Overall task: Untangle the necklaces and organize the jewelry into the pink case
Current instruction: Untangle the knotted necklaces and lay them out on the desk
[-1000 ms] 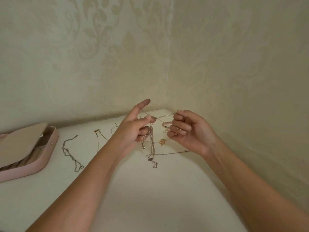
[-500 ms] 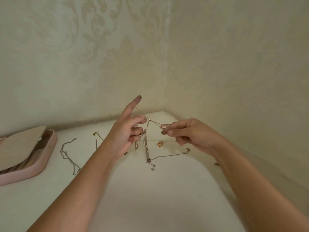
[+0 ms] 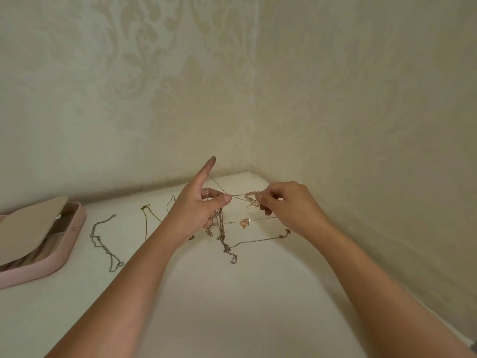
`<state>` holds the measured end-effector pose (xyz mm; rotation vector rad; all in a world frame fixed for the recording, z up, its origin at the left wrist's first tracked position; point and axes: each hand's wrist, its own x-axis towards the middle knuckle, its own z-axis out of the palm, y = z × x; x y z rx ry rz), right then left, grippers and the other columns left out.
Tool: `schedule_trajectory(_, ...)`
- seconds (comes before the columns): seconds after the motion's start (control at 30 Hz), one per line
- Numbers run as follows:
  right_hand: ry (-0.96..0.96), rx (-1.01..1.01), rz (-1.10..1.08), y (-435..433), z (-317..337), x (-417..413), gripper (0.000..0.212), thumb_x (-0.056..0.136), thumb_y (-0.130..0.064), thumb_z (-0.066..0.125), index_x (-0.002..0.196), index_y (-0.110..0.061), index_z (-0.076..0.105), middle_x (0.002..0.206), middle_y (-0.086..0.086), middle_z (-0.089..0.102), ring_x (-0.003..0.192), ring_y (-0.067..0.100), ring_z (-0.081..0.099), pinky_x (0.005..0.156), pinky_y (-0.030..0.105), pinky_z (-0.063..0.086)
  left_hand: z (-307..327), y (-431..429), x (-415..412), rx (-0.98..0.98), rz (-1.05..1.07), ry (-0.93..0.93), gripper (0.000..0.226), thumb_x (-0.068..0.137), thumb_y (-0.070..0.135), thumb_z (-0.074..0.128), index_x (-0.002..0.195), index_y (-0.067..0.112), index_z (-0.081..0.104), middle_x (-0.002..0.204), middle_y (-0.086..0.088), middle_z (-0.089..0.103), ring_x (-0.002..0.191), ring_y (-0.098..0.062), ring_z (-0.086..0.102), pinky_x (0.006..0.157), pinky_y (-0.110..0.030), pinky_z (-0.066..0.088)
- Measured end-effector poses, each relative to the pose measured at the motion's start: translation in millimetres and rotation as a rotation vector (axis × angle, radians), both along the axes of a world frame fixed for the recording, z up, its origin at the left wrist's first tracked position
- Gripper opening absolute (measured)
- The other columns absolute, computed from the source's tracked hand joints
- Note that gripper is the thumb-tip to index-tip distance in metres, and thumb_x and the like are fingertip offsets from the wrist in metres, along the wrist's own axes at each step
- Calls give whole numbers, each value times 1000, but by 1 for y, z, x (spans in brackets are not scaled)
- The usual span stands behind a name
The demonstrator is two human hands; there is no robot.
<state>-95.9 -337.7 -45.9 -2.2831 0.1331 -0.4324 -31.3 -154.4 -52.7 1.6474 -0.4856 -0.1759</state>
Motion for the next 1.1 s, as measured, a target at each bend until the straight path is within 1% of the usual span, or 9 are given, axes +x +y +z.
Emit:
schedule_trajectory(0.2,187,-181,14,3,-1,-1,61,90,-58,50,92,-1,70,80,-3,69,68,13,59,65,34,47,-4,-1,1,53,-54,27,79,87,9,68,143,50,30,75,-1,51,47,-8,38,44,-19,35)
schedule_trajectory(0.33,260,-222,36,-1,-1,-5,52,82,-47,69,120,-11,65,125,-9,61,111,14,60,91,27,45,-10,-3,2,148,-57,44,81,87,8,68,146,45,28,78,-1,54,44,-4,42,44,-19,36)
schedule_trajectory(0.4,258,-209,76,1,-1,-6,64,80,-45,72,136,-23,51,132,-17,51,125,8,49,90,19,36,-11,-4,3,185,-45,37,84,85,8,70,147,43,26,80,-1,58,45,-4,44,43,-20,36)
schedule_trajectory(0.5,207,-171,96,3,-5,-2,67,87,-51,61,146,-32,35,143,-8,48,133,10,42,102,25,36,-12,-3,4,197,2,18,85,84,6,71,148,40,27,82,0,63,49,-8,46,44,-21,37)
schedule_trajectory(0.63,94,-133,64,5,-9,1,49,100,-39,45,147,-36,32,137,-7,55,124,9,51,100,30,42,-11,-1,6,185,58,12,78,86,6,68,147,38,31,84,-1,64,48,-8,46,45,-20,39)
schedule_trajectory(0.73,-34,-129,63,11,-10,2,51,100,-27,47,146,-43,30,108,-10,67,81,-4,60,72,14,43,-8,1,8,138,57,50,73,87,5,67,145,35,34,83,-3,61,43,-7,42,42,-19,35)
schedule_trajectory(0.8,-88,130,161,16,-9,1,55,99,-20,51,142,-49,31,108,-12,65,52,-2,52,56,7,38,-6,3,8,95,43,90,67,88,7,66,143,33,38,78,-1,57,41,-6,37,40,-18,33)
schedule_trajectory(0.93,-76,826,339,18,-4,1,61,96,-14,54,145,-42,30,139,-19,47,51,6,37,57,13,39,-1,3,2,17,-51,125,57,91,11,62,140,32,42,72,-7,44,43,-6,28,40,-17,28)
schedule_trajectory(1.1,114,971,189,11,-7,3,57,92,-18,59,144,-25,38,115,-7,70,43,7,23,42,15,28,3,2,0,-119,-108,171,49,94,11,55,138,32,45,76,2,55,44,-5,26,41,-15,23)
